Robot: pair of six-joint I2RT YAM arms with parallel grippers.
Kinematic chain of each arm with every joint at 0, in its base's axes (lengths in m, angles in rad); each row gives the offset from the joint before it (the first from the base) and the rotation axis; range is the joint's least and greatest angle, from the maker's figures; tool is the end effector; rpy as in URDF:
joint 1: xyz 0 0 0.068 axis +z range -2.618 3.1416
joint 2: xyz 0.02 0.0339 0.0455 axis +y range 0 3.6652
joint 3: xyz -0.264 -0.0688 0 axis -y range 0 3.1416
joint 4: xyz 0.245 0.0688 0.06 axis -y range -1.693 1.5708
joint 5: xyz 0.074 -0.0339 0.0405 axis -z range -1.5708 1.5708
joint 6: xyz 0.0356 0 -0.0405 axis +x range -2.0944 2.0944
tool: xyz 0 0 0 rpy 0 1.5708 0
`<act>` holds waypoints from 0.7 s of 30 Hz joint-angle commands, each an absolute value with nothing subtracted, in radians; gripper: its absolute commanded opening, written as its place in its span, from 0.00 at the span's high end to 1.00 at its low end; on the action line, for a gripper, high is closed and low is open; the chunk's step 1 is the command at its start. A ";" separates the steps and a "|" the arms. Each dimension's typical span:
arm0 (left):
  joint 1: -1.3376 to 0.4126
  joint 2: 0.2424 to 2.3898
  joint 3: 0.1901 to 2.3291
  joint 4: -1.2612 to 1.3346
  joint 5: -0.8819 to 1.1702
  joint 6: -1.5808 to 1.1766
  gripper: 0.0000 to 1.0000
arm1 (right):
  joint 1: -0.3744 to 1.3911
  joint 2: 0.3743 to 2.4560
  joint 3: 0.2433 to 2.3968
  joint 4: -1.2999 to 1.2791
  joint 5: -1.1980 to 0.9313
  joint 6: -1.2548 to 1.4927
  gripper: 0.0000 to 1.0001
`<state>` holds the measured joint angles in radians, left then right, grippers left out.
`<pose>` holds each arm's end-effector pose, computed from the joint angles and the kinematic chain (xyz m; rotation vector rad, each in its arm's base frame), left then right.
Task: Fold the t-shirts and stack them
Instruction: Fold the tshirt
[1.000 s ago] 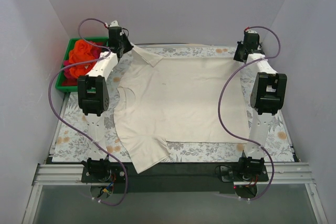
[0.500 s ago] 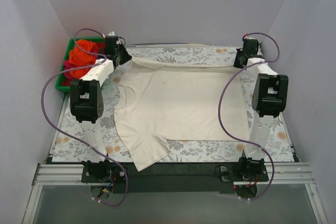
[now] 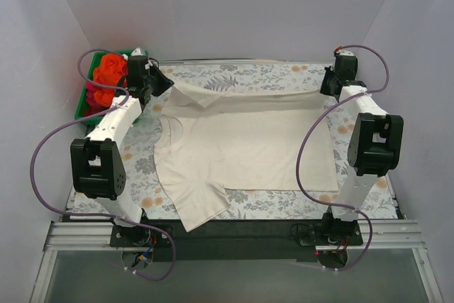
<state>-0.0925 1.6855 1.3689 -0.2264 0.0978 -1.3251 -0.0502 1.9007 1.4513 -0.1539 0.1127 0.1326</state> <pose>0.3934 -0.0400 0.3000 -1.2545 1.8790 -0.9137 0.4416 -0.0262 0.2488 0.2621 2.1548 -0.0753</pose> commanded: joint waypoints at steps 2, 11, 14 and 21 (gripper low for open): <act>-0.081 1.576 1.260 -0.279 0.120 -1.388 1.00 | -0.055 1.833 1.388 -0.118 0.124 0.149 0.99; -0.081 1.404 1.126 -0.311 0.141 -1.434 1.00 | -0.055 1.784 1.293 -0.117 0.115 0.161 0.99; -0.083 1.382 1.086 -0.313 0.155 -1.450 1.00 | -0.055 1.779 1.282 -0.121 0.117 0.169 0.99; -0.083 1.345 0.980 -0.304 0.201 -1.496 1.00 | -0.055 1.764 1.246 -0.118 0.126 0.179 0.99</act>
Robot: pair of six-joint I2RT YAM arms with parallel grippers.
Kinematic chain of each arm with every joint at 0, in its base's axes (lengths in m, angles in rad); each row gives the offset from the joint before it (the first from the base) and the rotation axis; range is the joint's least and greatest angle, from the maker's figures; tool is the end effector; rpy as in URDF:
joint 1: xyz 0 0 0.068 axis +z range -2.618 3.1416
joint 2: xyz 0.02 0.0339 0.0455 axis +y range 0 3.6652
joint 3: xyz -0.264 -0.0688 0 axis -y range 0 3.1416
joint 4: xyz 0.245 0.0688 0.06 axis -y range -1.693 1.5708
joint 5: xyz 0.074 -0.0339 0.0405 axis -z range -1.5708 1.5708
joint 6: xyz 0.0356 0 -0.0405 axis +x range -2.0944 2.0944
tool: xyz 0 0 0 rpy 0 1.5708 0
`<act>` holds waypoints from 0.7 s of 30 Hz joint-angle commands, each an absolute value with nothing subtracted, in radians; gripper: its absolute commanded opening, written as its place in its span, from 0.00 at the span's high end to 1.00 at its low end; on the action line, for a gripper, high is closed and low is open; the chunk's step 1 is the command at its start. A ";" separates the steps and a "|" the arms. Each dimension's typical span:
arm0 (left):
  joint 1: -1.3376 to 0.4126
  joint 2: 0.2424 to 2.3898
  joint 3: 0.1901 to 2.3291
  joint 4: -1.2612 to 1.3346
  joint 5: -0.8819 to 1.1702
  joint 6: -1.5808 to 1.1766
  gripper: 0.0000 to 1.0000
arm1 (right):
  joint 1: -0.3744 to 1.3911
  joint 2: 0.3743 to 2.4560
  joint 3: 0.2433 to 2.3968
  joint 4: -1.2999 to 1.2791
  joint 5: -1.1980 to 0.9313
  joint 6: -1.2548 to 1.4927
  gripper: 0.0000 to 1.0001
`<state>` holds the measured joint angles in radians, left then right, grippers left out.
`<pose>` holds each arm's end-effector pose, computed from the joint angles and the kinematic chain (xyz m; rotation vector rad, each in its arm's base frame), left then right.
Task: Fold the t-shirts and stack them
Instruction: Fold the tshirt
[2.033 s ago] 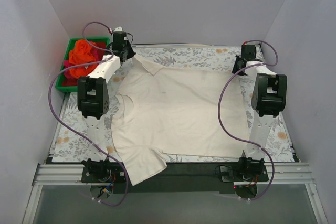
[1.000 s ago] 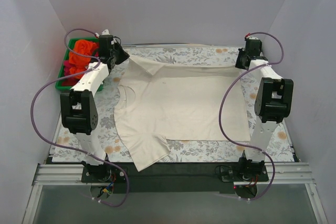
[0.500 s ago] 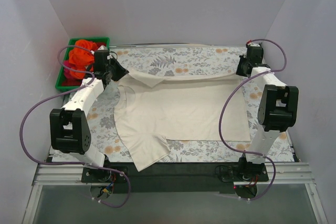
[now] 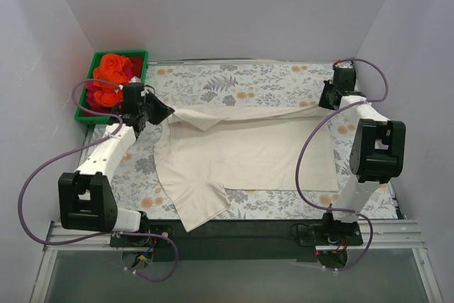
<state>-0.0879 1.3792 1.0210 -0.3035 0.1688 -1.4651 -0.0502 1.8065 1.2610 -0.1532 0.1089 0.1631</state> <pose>0.3046 -0.0328 0.2759 -1.4643 1.9371 -0.9773 0.4053 -0.0242 0.2240 0.2982 2.2456 -0.0637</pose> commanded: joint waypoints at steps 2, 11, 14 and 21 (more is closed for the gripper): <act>-0.083 1.342 0.942 -0.295 0.206 -1.503 1.00 | -0.057 1.766 1.236 -0.118 0.129 0.183 0.99; -0.083 1.356 0.827 -0.249 0.219 -1.517 1.00 | -0.055 1.733 1.152 -0.118 0.178 0.229 0.99; -0.083 1.350 0.804 -0.245 0.230 -1.522 1.00 | -0.055 1.721 1.128 -0.118 0.187 0.251 0.99; -0.083 1.312 0.723 -0.245 0.265 -1.555 0.93 | -0.055 1.692 1.049 -0.133 0.227 0.342 0.89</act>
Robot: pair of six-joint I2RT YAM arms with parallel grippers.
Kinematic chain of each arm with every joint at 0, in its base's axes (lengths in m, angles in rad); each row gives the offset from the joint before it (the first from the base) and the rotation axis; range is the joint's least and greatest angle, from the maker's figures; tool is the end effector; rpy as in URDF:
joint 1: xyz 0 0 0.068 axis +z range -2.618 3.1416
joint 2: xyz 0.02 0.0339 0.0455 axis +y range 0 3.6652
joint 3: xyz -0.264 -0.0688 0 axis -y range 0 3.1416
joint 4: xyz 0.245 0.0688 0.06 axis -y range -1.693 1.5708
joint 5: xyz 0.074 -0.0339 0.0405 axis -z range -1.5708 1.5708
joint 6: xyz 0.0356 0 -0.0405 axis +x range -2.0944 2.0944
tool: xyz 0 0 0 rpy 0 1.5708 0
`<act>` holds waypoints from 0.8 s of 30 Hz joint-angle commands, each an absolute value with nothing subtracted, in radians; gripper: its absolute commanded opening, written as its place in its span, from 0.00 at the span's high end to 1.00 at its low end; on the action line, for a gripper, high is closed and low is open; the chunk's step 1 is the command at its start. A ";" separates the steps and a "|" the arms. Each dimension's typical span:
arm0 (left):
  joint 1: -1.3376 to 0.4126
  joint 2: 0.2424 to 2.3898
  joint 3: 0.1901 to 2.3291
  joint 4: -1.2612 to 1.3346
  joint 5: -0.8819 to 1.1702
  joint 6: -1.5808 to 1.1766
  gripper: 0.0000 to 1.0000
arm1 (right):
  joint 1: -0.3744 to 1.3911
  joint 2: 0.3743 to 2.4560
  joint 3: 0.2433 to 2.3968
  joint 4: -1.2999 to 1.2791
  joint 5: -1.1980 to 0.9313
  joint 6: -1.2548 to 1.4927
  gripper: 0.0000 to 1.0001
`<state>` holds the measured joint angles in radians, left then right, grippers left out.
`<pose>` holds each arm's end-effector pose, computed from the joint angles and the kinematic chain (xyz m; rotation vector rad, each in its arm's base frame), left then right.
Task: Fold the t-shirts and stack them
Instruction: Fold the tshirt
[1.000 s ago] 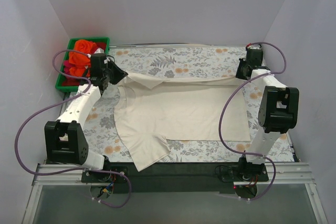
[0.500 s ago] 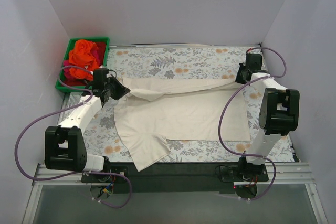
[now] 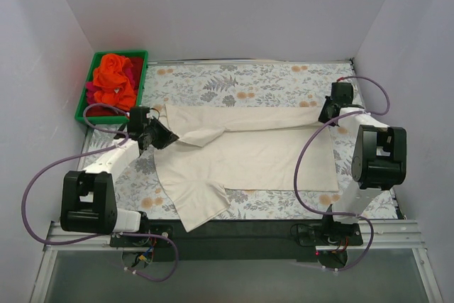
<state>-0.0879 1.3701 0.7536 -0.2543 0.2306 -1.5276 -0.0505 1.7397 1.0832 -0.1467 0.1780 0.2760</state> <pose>0.2702 -0.0320 0.1964 -1.6754 2.0820 -0.9181 0.3700 -0.0250 0.1933 0.4672 2.3134 -0.1020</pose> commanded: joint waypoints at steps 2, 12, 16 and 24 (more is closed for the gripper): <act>-0.083 1.299 0.690 -0.245 0.275 -1.566 0.89 | -0.055 1.661 1.022 -0.144 0.233 0.365 0.87; -0.081 1.264 0.736 -0.279 0.137 -1.502 0.26 | -0.054 1.511 0.951 -0.111 0.158 0.423 0.55; -0.081 1.386 0.868 -0.267 0.081 -1.415 0.25 | -0.043 1.590 1.021 -0.068 -0.061 0.390 0.54; -0.081 1.715 1.146 -0.259 0.049 -1.275 0.31 | -0.043 1.726 1.094 -0.064 -0.067 0.348 0.59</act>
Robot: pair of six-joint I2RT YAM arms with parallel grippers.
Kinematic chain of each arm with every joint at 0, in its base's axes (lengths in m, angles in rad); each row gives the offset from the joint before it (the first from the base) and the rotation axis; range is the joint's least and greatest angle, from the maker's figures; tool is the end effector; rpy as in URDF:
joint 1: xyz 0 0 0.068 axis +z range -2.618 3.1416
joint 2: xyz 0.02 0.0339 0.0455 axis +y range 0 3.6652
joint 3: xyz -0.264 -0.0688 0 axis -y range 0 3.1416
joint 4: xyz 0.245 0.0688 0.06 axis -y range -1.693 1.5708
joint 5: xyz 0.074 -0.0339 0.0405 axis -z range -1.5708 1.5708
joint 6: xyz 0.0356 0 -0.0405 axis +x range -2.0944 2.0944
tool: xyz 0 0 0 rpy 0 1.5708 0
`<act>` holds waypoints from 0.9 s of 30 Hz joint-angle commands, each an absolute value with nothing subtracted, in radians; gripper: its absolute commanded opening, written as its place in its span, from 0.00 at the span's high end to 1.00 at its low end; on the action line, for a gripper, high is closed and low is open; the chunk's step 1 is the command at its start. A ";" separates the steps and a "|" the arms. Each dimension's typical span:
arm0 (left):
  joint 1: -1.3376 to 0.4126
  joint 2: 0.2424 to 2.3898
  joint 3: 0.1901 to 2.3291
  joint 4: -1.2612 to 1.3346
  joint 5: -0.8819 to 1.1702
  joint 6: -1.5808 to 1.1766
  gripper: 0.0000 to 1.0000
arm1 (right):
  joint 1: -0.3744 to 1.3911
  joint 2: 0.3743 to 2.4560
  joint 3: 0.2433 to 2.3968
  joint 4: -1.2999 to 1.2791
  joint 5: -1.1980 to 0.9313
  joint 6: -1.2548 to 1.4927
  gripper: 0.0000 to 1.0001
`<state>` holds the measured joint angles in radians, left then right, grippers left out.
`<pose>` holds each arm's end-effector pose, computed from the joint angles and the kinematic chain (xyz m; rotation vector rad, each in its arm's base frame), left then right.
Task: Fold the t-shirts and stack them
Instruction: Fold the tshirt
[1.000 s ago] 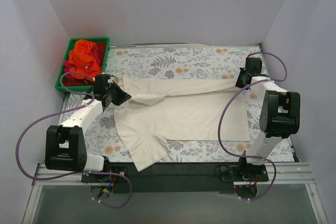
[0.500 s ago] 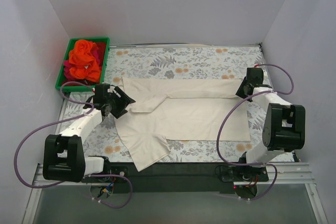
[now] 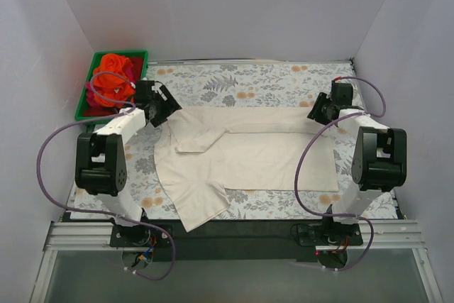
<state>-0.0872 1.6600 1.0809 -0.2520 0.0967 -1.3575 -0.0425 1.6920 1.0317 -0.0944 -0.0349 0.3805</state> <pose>0.3535 -0.0344 0.2118 -1.4729 2.0789 -0.7454 0.3618 -0.0141 0.1976 0.4728 2.2860 0.2099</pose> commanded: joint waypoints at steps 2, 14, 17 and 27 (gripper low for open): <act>-0.081 1.791 1.207 -0.261 0.029 -1.266 0.32 | -0.046 1.762 1.112 -0.066 -0.072 0.334 0.59; -0.081 2.040 1.364 -0.262 -0.139 -1.275 0.73 | -0.126 1.925 1.175 -0.064 -0.035 0.325 0.60; -0.077 2.048 1.353 -0.282 -0.187 -1.298 0.79 | -0.169 1.957 1.187 -0.071 -0.026 0.348 0.60; -0.040 1.954 1.336 -0.290 -0.129 -1.309 0.71 | -0.187 1.934 1.246 -0.106 -0.084 0.321 0.59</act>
<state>-0.0635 2.0266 1.3376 -0.2485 -0.1036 -1.3247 -0.1810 1.9503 1.2213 -0.0704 -0.1024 0.3546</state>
